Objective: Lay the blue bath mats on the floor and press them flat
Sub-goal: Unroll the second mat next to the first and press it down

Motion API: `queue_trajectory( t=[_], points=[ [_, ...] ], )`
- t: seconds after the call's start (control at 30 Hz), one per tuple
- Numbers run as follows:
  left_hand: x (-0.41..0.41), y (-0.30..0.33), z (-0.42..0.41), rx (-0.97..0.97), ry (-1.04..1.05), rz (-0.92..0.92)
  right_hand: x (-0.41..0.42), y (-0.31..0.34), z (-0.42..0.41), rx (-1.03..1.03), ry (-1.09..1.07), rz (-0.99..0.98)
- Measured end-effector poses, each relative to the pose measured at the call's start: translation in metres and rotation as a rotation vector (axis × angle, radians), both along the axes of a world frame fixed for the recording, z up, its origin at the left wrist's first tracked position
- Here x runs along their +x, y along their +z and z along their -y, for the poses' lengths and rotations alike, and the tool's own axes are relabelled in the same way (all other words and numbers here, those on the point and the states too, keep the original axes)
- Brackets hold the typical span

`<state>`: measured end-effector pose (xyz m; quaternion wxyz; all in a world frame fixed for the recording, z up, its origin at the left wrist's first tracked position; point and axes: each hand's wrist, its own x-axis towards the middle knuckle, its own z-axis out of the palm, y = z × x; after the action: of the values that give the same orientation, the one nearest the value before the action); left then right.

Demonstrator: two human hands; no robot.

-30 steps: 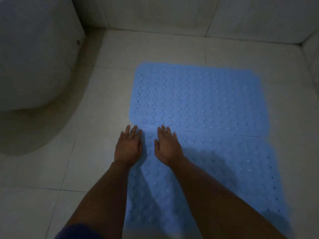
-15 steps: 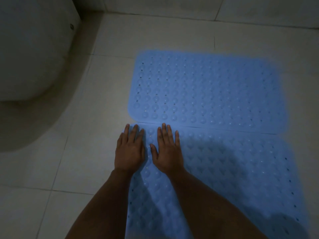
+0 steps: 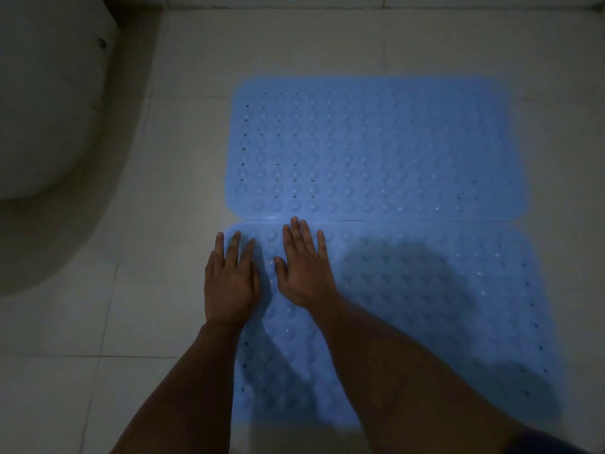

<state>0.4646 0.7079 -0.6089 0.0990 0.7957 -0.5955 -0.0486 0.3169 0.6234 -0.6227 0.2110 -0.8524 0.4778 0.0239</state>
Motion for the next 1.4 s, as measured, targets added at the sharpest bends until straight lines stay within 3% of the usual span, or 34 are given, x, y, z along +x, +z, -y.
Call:
queue_trajectory(
  t=[0.1,0.17,0.27,0.37,0.53,0.63,0.9,1.27,1.4],
  points=[
    [-0.008,0.028,-0.001,0.006,0.013,-0.012,-0.002,0.043,0.032,0.318,0.022,0.001],
    [-0.014,0.037,0.006,0.026,0.026,-0.025,-0.007,0.072,0.064,0.411,-0.090,0.061],
    [-0.036,0.040,0.022,0.061,-0.004,-0.061,-0.035,0.092,0.090,0.316,-0.361,0.175],
    [-0.061,0.024,0.042,0.104,-0.069,-0.088,-0.069,0.084,0.096,0.348,-0.450,0.176],
    [-0.115,-0.016,0.074,0.101,-0.210,-0.131,-0.114,0.052,0.086,0.135,-0.440,0.228],
    [-0.139,-0.037,0.081,0.089,-0.231,-0.061,-0.135,0.031,0.084,-0.008,-0.391,0.211],
    [-0.141,-0.041,0.080,0.100,-0.227,-0.010,-0.162,0.007,0.073,-0.106,-0.300,0.139],
    [-0.141,-0.036,0.079,0.090,-0.248,-0.047,-0.180,0.011,0.065,-0.141,-0.301,0.148],
    [-0.137,0.001,0.094,0.346,-0.241,-0.160,-0.185,0.053,0.067,0.070,-0.305,-0.052]
  ],
)
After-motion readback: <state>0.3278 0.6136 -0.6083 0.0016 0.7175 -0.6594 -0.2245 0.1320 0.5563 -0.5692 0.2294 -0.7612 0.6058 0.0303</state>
